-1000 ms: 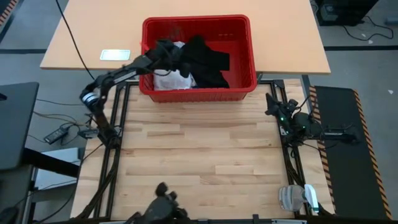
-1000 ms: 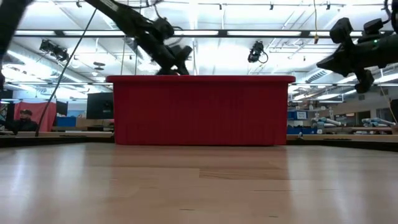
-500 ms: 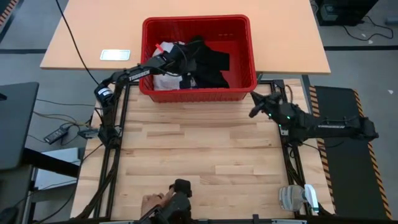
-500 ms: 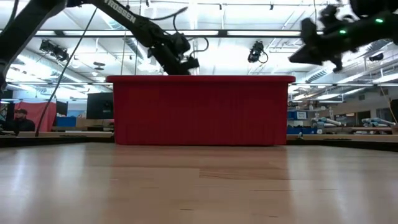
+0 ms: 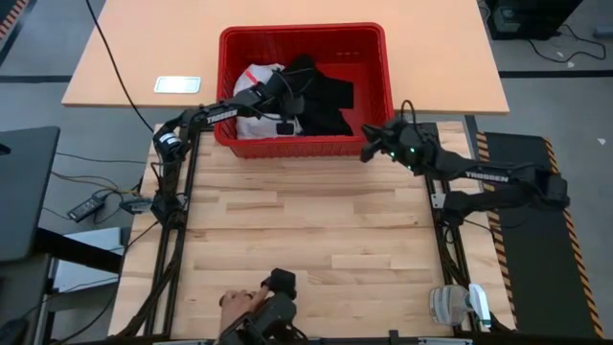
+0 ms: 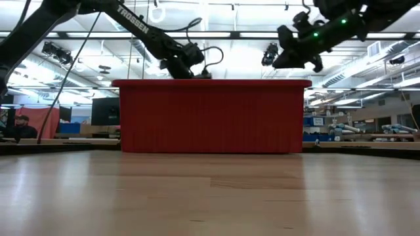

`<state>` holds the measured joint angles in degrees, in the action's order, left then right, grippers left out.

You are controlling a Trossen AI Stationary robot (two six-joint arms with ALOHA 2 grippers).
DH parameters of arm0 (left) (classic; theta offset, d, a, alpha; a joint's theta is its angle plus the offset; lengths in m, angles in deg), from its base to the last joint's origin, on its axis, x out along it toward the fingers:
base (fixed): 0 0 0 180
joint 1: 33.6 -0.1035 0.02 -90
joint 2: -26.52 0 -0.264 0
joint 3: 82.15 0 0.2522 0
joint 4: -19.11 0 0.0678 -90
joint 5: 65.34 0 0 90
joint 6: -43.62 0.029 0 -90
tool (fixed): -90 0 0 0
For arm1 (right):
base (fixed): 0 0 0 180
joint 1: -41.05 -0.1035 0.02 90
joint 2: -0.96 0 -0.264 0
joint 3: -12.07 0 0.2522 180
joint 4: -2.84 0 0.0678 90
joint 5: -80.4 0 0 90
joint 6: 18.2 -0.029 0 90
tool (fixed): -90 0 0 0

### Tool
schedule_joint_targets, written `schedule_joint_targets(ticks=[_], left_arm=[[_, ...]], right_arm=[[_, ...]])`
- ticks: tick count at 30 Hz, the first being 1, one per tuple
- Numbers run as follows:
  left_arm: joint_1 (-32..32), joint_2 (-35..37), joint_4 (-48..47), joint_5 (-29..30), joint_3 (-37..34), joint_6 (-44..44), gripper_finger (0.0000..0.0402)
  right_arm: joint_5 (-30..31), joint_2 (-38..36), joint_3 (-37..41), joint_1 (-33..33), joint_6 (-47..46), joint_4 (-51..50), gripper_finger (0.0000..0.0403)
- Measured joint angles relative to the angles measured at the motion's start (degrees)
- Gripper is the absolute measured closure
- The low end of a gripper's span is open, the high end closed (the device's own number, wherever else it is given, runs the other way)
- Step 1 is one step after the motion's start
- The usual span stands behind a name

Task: Fold laundry
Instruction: Fold the black shirt

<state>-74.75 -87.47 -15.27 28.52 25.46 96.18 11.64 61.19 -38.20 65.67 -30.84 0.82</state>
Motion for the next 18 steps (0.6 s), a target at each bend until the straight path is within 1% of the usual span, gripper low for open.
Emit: schedule_joint_targets(ticks=[2, 3, 7, 9, 11, 14, 18], left_arm=[[0.29, 1.07, -0.56, 0.11, 2.02, -2.13, 0.0378], [0.4, 1.71, -0.88, 0.17, 3.24, -3.89, 0.0388], [0.62, 4.17, -1.98, 1.1, 10.66, -12.18, 0.0394], [0.62, 5.08, -4.51, 1.26, 15.43, -17.52, 0.0397], [0.58, 5.84, -8.32, 1.25, 20.83, -23.06, 0.0398], [0.74, 6.75, -14.98, 1.21, 28.76, -29.88, 0.0398], [1.69, 6.88, -24.59, 1.14, 38.6, -35.48, 0.0399]], right_arm=[[-2.66, 1.06, -1.59, 0.94, 2.43, 0.17, 0.0355], [-3.32, 1.61, -2.34, 1.39, 3.24, 0.2, 0.0357], [-3.38, 3.13, -4.65, 4.28, 3.63, 0.05, 0.0376], [-4.94, 3.35, -5.57, 6.24, 3.62, -0.09, 0.0391], [-8.86, 3.42, -6.45, 8.34, 3.3, -1.21, 0.0396], [-15.52, 3.41, -7.39, 11.62, 0.96, -3.17, 0.0393], [-23.86, 3.41, -7.55, 15.4, -1.31, -4.6, 0.0396]])
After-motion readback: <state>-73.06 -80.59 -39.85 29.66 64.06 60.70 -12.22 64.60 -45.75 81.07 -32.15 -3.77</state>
